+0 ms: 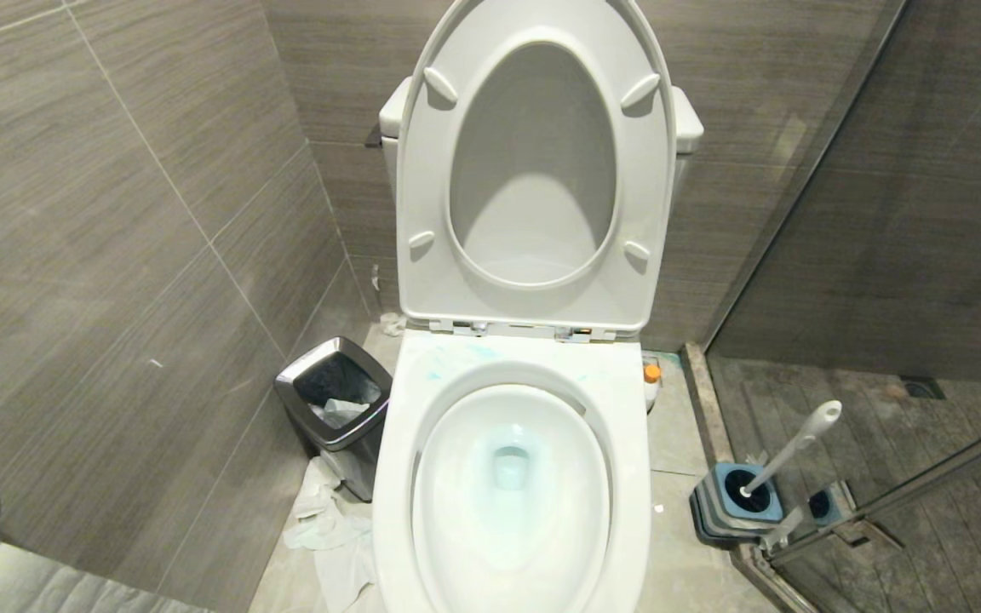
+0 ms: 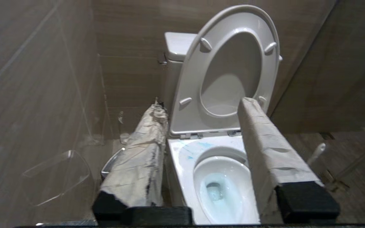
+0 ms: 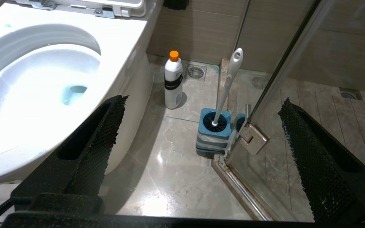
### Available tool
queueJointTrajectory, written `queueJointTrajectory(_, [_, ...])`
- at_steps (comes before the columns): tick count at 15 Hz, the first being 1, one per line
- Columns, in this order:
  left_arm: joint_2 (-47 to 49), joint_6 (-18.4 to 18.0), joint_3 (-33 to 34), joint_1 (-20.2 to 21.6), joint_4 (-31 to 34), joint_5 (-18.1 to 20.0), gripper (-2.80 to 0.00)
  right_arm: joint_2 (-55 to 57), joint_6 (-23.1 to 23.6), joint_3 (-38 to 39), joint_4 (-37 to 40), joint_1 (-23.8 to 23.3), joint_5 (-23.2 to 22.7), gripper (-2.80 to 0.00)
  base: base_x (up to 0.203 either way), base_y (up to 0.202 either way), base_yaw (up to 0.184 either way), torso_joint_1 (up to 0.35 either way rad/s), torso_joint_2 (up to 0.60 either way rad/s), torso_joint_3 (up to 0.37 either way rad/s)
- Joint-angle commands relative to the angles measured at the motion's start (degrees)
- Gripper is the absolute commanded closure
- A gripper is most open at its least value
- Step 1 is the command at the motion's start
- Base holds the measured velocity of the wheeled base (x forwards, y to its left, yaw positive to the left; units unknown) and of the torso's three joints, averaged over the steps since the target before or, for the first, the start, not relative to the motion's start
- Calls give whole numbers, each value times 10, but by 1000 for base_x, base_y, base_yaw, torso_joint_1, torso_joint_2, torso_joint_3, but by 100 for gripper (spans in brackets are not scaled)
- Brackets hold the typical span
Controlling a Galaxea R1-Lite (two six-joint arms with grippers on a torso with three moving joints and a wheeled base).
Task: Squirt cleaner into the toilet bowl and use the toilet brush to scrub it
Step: Pour in the cleaning agent
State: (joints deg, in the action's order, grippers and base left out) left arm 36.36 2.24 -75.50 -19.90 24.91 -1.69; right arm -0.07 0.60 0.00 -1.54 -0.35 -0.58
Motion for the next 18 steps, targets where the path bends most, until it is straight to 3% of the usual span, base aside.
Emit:
queueJointTrajectory(1, [-19,0,1,32,1,0,0,0,0,6,0,0,0,-280,0,0,0,0,0,0])
queueJointTrajectory(6, [-67,0,-2,89,1,6,0,0,0,6,0,0,0,-280,0,0,0,0,0,0])
queueJointTrajectory(8, [-80,0,-1,134,2,35,0,-1,0,6,0,0,0,-280,0,0,0,0,0,0])
queueJointTrajectory(12, [-122,2,0,258,1,131,0,0,0,6,0,0,0,-280,0,0,0,0,0,0])
queueJointTrajectory(18, [-161,6,33,257,0,131,0,0,0,6,0,0,0,-280,0,0,0,0,0,0])
